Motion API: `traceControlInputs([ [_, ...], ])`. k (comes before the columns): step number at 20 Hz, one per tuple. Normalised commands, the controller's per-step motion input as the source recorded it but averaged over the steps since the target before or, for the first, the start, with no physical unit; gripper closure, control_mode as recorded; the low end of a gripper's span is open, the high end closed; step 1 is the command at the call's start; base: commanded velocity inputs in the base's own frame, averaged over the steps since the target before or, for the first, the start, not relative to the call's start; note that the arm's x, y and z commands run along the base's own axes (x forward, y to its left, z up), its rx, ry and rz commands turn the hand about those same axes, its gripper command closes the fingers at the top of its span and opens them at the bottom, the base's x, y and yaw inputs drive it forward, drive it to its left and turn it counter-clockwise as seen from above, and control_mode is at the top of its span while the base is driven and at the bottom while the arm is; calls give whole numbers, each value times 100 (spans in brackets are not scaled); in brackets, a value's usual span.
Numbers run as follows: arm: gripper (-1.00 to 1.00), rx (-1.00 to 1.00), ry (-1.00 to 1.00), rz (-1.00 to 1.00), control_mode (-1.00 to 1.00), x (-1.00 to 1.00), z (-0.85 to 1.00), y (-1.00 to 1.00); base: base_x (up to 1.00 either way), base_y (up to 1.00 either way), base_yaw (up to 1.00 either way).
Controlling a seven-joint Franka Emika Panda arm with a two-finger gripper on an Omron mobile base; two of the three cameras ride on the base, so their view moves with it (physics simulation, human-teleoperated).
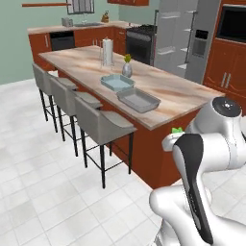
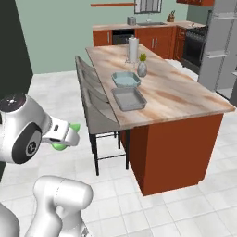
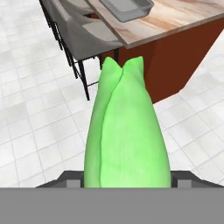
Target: Place the cold items (corn and squash) from the fridge in one tupperware on the dining counter. Place the warm items (hot dog and kebab skewer) in the stove area in another tupperware.
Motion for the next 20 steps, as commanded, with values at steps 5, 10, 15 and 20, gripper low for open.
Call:
traceControlInputs([
  [5,100,0,0,0,100,0,0,0,8,9,-21],
  [10,100,0,0,0,100,0,0,0,1,55,-64],
  [15,100,0,0,0,100,0,0,0,0,67,-67],
  [20,100,0,0,0,100,0,0,0,0,88,-53],
])
